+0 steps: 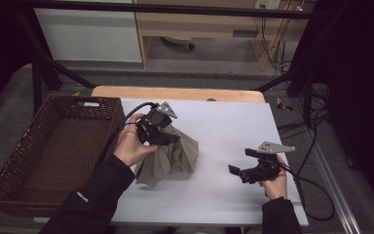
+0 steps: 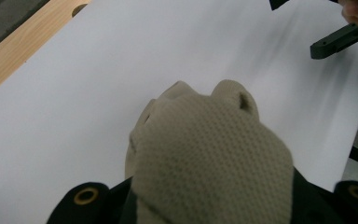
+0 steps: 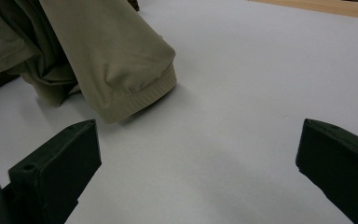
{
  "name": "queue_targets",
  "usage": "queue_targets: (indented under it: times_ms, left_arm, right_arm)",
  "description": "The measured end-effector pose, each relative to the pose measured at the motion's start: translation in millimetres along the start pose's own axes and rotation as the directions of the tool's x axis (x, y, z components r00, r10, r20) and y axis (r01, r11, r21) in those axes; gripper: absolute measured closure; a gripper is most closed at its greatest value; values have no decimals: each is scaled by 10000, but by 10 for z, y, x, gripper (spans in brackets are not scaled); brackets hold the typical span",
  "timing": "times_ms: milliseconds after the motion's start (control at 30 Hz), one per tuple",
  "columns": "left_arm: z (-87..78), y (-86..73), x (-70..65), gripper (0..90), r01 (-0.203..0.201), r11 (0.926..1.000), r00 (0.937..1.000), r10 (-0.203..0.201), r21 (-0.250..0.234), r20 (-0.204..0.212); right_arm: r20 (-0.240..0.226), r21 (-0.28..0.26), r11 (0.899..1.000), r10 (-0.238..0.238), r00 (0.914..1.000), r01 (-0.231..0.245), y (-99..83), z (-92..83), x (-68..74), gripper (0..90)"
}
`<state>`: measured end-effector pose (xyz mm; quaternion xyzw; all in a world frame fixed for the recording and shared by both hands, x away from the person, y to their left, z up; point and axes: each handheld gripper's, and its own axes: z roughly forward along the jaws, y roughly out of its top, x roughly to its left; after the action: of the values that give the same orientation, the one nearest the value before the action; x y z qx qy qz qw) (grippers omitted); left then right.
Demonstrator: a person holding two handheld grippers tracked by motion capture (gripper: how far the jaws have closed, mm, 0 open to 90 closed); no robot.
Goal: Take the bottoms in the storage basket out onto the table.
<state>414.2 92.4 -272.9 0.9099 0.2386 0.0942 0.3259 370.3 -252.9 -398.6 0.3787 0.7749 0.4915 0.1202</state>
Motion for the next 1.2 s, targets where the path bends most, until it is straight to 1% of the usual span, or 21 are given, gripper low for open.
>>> queue_targets:
  times_ms: [133, 200, 367, 433, 500, 567, 667, 700, 800, 900, 1000, 1167, 1200]
  left_arm:
    - [68, -51, -7, 737, 19, 10000, 10000, -19, -19, -10]
    - [103, -76, -9, 704, 10, 10000, 10000, -10, 41, -84]
    - [176, -120, 10, 515, 153, 9989, 9998, -146, 444, -148]
    - [194, -134, 21, 447, 227, 9981, 9997, -223, 572, -72]
    - [192, -146, 23, 406, 246, 9985, 9997, -243, 487, -86]
    - [178, -144, 25, 314, 276, 9988, 9996, -273, 411, -69]
    - [150, -133, 15, 173, 299, 9990, 9989, -286, 326, -383]
    - [139, -131, 18, 133, 337, 9989, 9987, -324, 320, -381]
    - [81, -124, 26, 111, 483, 9988, 9982, -478, 126, -357]
    - [32, -119, 25, 69, 587, 9983, 9971, -585, 21, -485]
    - [-16, -119, 6, 45, 598, 9981, 9971, -604, -144, -471]
    - [-68, -126, -46, 10, 559, 9981, 9962, -575, -264, -652]
    - [-77, -130, -53, 10, 557, 9981, 9964, -573, -279, -629]
  right_arm:
    - [8, -3, 10000, 4, 10000, -4, 0, -3, 0, 4]
    - [-8, -19, 10000, 7, 10000, -7, 1, -3, 1, 4]
    - [-10, -8, 10000, 7, 10000, -7, 1, -1, 1, 4]
    - [-17, -18, 10000, 6, 10000, -6, 1, -2, 0, 4]
    - [-15, -6, 10000, 2, 10000, -2, 1, 1, 0, 4]
    - [-27, -5, 10000, -16, 10000, 16, 0, 3, -1, 4]
    - [-26, -13, 10000, 6, 10000, -6, 1, 3, 0, 4]
    - [-29, -16, 10000, 5, 10000, -5, 1, 2, 0, 4]
    - [-27, -9, 10000, 27, 10000, -27, 2, 0, 0, 4]
    - [-24, -7, 10000, 28, 10000, -28, 2, 0, -1, 4]
    - [-29, -33, 10000, 59, 10000, -59, 3, -5, 1, 4]
    - [-17, -36, 10000, 58, 10000, -58, 5, -11, -1, 4]
    - [-22, -34, 10000, 54, 10000, -54, 5, -11, -1, 4]
